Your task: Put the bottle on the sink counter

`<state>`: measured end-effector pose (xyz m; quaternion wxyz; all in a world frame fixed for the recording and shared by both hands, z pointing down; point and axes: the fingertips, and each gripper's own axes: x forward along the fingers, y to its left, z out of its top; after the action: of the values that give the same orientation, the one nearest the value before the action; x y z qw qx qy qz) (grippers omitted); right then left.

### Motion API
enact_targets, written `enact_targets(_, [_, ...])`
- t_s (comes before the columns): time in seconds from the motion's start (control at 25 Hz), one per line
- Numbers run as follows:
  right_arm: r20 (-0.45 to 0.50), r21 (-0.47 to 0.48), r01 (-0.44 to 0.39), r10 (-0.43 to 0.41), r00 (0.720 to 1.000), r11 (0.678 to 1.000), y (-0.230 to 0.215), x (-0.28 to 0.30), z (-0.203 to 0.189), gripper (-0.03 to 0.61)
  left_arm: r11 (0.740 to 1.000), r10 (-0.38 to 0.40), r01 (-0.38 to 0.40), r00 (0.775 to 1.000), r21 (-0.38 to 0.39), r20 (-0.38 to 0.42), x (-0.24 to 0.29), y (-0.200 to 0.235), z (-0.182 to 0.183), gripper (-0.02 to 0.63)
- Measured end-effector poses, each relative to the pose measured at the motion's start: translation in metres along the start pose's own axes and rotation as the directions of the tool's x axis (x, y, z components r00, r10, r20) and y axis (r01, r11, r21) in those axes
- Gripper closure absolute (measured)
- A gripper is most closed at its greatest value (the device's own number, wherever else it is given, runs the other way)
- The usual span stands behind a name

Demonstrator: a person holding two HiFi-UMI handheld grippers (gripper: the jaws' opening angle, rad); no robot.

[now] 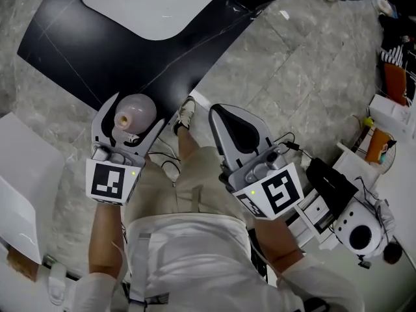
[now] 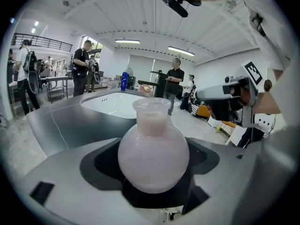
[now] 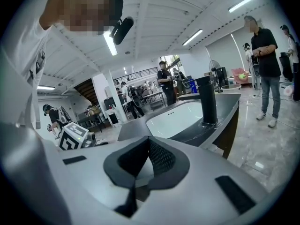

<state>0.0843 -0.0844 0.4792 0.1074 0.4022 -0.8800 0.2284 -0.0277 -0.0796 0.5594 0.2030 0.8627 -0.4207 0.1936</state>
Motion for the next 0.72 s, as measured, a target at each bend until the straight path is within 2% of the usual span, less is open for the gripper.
enact_targets(0.16, [-0.011, 0.008, -0.011, 0.011, 1.0, 1.0, -0.001, 0.006, -0.007, 0.568, 1.0, 0.007, -0.007, 1.0, 0.017, -0.015, 0.001, 0.0, -0.006, 0.211])
enact_targets(0.32, [-0.018, 0.017, -0.023, 0.023, 1.0, 1.0, 0.004, 0.008, -0.012, 0.569, 0.996, 0.015, -0.012, 1.0, 0.084, -0.028, 0.001, -0.004, -0.01, 0.21])
enact_targets(0.56, [-0.047, 0.032, -0.031, 0.033, 0.998, 0.999, 0.006, 0.009, -0.024, 0.568, 0.991, 0.02, -0.016, 0.999, 0.133, -0.029, 0.006, -0.005, -0.014, 0.211])
enact_targets(0.72, [-0.05, 0.033, -0.035, 0.037, 0.998, 0.999, 0.006, 0.011, -0.025, 0.569, 0.981, 0.025, -0.016, 0.999, 0.193, -0.041, 0.007, -0.007, -0.016, 0.21])
